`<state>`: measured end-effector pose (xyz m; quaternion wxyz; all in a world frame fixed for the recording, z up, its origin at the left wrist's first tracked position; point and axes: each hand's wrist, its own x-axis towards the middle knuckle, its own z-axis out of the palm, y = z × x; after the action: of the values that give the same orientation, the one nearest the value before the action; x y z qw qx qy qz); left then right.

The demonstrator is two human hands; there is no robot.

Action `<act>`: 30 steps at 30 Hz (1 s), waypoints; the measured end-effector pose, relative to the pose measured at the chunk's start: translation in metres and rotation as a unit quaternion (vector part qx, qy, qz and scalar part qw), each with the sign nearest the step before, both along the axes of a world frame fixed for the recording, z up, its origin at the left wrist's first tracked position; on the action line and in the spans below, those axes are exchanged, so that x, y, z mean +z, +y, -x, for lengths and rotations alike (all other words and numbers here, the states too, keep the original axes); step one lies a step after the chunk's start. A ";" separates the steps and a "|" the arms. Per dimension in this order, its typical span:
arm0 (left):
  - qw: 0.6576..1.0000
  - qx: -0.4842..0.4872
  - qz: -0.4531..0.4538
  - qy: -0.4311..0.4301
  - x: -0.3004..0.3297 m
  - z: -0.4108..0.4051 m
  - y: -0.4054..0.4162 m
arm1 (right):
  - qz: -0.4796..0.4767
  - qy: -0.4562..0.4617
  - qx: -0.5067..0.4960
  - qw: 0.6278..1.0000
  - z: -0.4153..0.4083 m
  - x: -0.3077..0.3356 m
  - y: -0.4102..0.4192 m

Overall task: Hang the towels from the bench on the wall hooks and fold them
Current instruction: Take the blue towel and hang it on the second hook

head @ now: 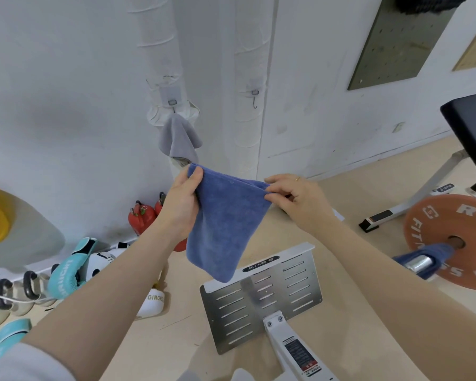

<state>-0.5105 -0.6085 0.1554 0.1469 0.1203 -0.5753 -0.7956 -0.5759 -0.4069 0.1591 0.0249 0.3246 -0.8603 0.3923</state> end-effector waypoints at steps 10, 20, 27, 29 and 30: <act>0.993 -0.039 0.105 -0.031 -0.006 -0.011 -0.013 | 0.119 -0.230 0.019 0.966 0.008 0.028 -0.001; 0.994 -0.091 0.041 -0.046 0.038 -0.009 0.005 | 0.183 -0.493 0.192 0.829 0.000 -0.028 0.008; 0.976 -0.098 -0.184 -0.060 0.023 -0.014 -0.005 | 0.306 -0.567 0.145 0.750 -0.014 -0.009 -0.013; 0.967 -0.114 -0.220 -0.066 0.009 -0.022 0.001 | 0.329 -0.581 0.120 0.735 -0.014 -0.003 -0.016; 0.960 -0.141 -0.234 -0.067 0.003 -0.026 0.004 | 0.336 -0.587 0.108 0.728 -0.015 0.001 -0.016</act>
<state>-0.4849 -0.6050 0.1584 -0.0384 0.1218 -0.3930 -0.9106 -0.5612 -0.4229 0.1597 -0.4208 0.0908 -0.4746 0.7677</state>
